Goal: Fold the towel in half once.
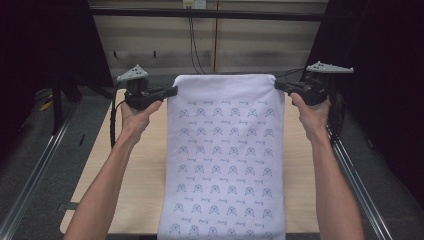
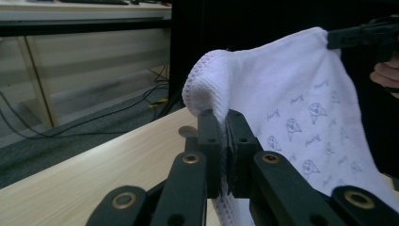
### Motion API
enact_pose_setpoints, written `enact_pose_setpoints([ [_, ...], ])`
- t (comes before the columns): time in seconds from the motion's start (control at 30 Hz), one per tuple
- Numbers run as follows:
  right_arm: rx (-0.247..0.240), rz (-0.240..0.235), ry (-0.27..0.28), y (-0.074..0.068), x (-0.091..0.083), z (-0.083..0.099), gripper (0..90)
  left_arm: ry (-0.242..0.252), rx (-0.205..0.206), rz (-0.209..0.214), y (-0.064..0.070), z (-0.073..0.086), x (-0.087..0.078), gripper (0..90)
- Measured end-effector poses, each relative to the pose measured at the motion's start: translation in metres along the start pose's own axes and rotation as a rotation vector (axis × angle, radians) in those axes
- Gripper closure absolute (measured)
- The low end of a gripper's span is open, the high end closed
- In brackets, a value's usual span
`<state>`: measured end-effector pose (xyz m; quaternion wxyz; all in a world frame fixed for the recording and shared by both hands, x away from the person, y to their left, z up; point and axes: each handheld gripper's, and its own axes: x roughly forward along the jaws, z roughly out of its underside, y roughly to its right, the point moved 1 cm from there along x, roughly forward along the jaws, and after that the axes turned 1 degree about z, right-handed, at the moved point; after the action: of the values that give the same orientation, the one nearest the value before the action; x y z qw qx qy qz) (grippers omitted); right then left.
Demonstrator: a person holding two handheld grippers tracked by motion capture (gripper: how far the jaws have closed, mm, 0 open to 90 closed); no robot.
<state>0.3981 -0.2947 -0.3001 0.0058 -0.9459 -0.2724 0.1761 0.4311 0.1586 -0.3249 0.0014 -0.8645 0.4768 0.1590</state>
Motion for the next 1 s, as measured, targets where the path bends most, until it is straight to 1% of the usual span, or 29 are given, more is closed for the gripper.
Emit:
enact_pose_setpoints([
  [0.03, 0.005, -0.015, 0.001, 0.000, -0.002, 0.004, 88.0, -0.014, 0.012, 0.016, 0.003, 0.005, -0.001, 86.8],
  [0.07, 0.005, -0.030, -0.008, 0.000, -0.004, 0.010, 88.0, -0.029, 0.025, 0.022, 0.007, 0.011, -0.002, 86.8],
  [0.1, 0.000, -0.030, -0.029, -0.001, -0.005, 0.018, 88.0, -0.044, 0.017, 0.032, 0.009, 0.019, -0.004, 86.9],
  [0.13, 0.000, -0.041, -0.045, -0.001, -0.007, 0.027, 88.0, -0.059, 0.009, 0.044, 0.010, 0.030, -0.006, 86.9],
  [0.17, 0.004, -0.055, -0.063, -0.003, -0.010, 0.039, 88.1, -0.070, 0.003, 0.045, 0.011, 0.037, -0.008, 86.9],
  [0.23, 0.017, -0.084, -0.069, -0.006, -0.016, 0.057, 88.1, -0.092, -0.011, 0.074, 0.015, 0.055, -0.012, 87.0],
  [0.27, 0.013, -0.098, -0.080, -0.010, -0.020, 0.066, 88.1, -0.109, -0.013, 0.080, 0.018, 0.064, -0.014, 87.0],
  [0.3, 0.001, -0.119, -0.087, -0.014, -0.024, 0.075, 88.1, -0.123, -0.003, 0.089, 0.022, 0.071, -0.017, 87.0],
  [0.33, -0.011, -0.137, -0.102, -0.018, -0.028, 0.084, 88.1, -0.134, -0.004, 0.097, 0.028, 0.080, -0.021, 86.9],
  [0.37, -0.020, -0.146, -0.119, -0.024, -0.034, 0.093, 88.1, -0.138, -0.002, 0.107, 0.031, 0.084, -0.024, 86.9],
  [0.4, -0.021, -0.158, -0.125, -0.027, -0.038, 0.099, 88.1, -0.138, 0.000, 0.129, 0.038, 0.090, -0.029, 86.9],
  [0.43, -0.027, -0.171, -0.148, -0.031, -0.043, 0.106, 88.1, -0.145, 0.004, 0.144, 0.044, 0.096, -0.034, 86.9],
  [0.47, -0.042, -0.175, -0.159, -0.037, -0.049, 0.112, 88.1, -0.148, 0.010, 0.149, 0.051, 0.103, -0.039, 86.9],
  [0.53, -0.046, -0.206, -0.162, -0.048, -0.065, 0.123, 88.1, -0.171, 0.020, 0.173, 0.063, 0.114, -0.049, 86.8],
  [0.57, -0.047, -0.212, -0.163, -0.054, -0.073, 0.129, 88.1, -0.176, 0.020, 0.172, 0.069, 0.119, -0.053, 86.9],
  [0.63, -0.038, -0.235, -0.183, -0.063, -0.086, 0.142, 88.1, -0.193, 0.006, 0.193, 0.078, 0.129, -0.060, 86.8],
  [0.7, -0.028, -0.248, -0.212, -0.072, -0.095, 0.157, 88.1, -0.206, -0.023, 0.219, 0.087, 0.141, -0.065, 86.8],
  [0.73, -0.019, -0.251, -0.229, -0.076, -0.099, 0.165, 88.1, -0.224, -0.029, 0.228, 0.093, 0.149, -0.069, 86.8],
  [0.77, -0.008, -0.260, -0.244, -0.082, -0.103, 0.176, 88.1, -0.245, -0.028, 0.239, 0.096, 0.155, -0.070, 86.8],
  [0.8, 0.001, -0.267, -0.258, -0.084, -0.105, 0.183, 88.1, -0.273, -0.035, 0.240, 0.100, 0.162, -0.072, 86.8],
  [0.83, 0.016, -0.276, -0.283, -0.088, -0.106, 0.192, 88.1, -0.296, -0.038, 0.248, 0.103, 0.169, -0.073, 86.8],
  [0.87, 0.009, -0.272, -0.320, -0.092, -0.105, 0.201, 88.1, -0.341, -0.047, 0.259, 0.106, 0.178, -0.073, 86.7],
  [0.9, 0.003, -0.255, -0.356, -0.096, -0.106, 0.211, 88.1, -0.358, -0.054, 0.261, 0.108, 0.184, -0.073, 86.7],
  [0.93, 0.017, -0.258, -0.367, -0.096, -0.105, 0.216, 88.1, -0.375, -0.068, 0.272, 0.110, 0.193, -0.073, 86.7],
  [0.97, 0.022, -0.261, -0.384, -0.096, -0.104, 0.223, 88.1, -0.388, -0.069, 0.262, 0.112, 0.201, -0.072, 86.7],
  [1.0, 0.033, -0.264, -0.421, -0.097, -0.102, 0.230, 88.1, -0.415, -0.062, 0.247, 0.114, 0.207, -0.069, 86.7],
])
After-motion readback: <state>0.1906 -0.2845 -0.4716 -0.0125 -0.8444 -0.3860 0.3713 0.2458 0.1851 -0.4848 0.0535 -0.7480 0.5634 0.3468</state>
